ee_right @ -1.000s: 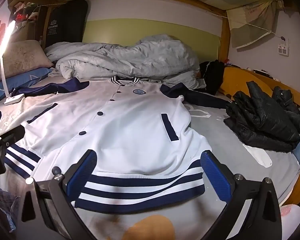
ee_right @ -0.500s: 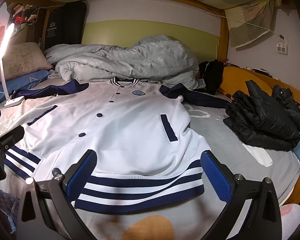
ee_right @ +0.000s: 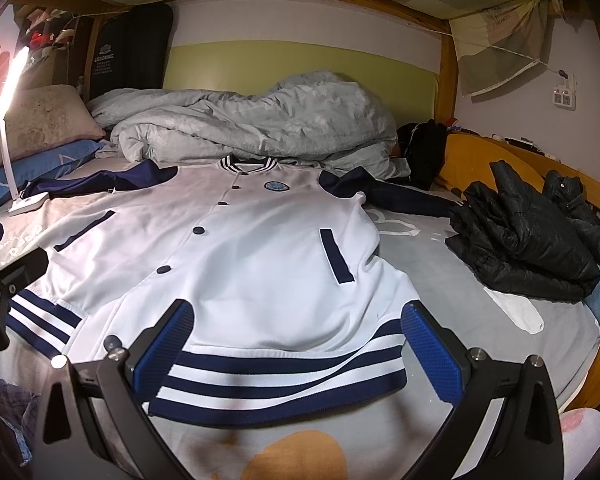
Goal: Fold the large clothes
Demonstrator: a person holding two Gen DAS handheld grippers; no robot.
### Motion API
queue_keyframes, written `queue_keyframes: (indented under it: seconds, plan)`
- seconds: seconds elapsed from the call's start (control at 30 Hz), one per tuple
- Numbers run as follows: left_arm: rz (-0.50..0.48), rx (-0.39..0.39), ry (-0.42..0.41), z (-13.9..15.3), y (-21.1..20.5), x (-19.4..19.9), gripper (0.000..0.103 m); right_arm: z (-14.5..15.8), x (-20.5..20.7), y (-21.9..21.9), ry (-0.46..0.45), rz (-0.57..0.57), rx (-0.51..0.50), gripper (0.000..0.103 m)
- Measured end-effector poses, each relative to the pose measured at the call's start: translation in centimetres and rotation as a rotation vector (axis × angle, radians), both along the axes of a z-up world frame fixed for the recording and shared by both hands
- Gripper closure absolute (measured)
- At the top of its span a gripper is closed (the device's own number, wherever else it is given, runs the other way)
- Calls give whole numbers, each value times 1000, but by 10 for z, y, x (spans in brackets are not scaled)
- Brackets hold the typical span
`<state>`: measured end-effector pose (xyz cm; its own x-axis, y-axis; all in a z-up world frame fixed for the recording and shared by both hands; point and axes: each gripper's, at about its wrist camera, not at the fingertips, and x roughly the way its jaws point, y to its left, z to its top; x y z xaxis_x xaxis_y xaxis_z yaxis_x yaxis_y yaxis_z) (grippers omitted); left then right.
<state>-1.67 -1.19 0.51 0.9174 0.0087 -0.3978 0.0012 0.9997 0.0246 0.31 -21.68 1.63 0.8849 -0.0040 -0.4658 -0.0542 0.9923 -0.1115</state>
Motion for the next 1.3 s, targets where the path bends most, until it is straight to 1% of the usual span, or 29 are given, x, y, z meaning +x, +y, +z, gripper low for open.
queue_keyframes:
  seconds: [0.13, 0.23, 0.33, 0.43, 0.5, 0.63, 0.8, 0.93, 1.1, 1.3]
  plan:
    - [3, -11, 19, -1, 2, 4, 0, 0, -1, 0, -5, 3, -4, 0]
    - [-36, -34, 51, -2, 2, 7, 0, 0, -1, 0, -3, 6, -9, 0]
    - [-24, -13, 37, -3, -1, 4, 0, -1, 0, 0, 11, 16, -6, 0]
    - [-15, 6, 33, -4, -2, 5, 0, 0, -1, -1, 30, 33, 18, 0]
    - [-17, 4, 37, -4, -1, 6, 0, 1, -1, -2, 36, 46, 35, 0]
    - [-11, -10, 32, -3, 2, 5, 0, 0, -1, 1, 33, 46, 13, 0]
    - [1, -17, 34, -2, 6, 6, 0, 0, -1, 3, 41, 66, 14, 0]
    - [-3, -42, 54, -4, 10, 8, 0, 0, -3, 5, 16, 38, -9, 0]
    - [8, -43, 45, -2, 12, 6, 0, 2, -4, 4, 1, 28, -4, 0]
    - [26, -54, 62, -3, 16, 6, 0, -1, -2, 0, 20, -33, 10, 0]
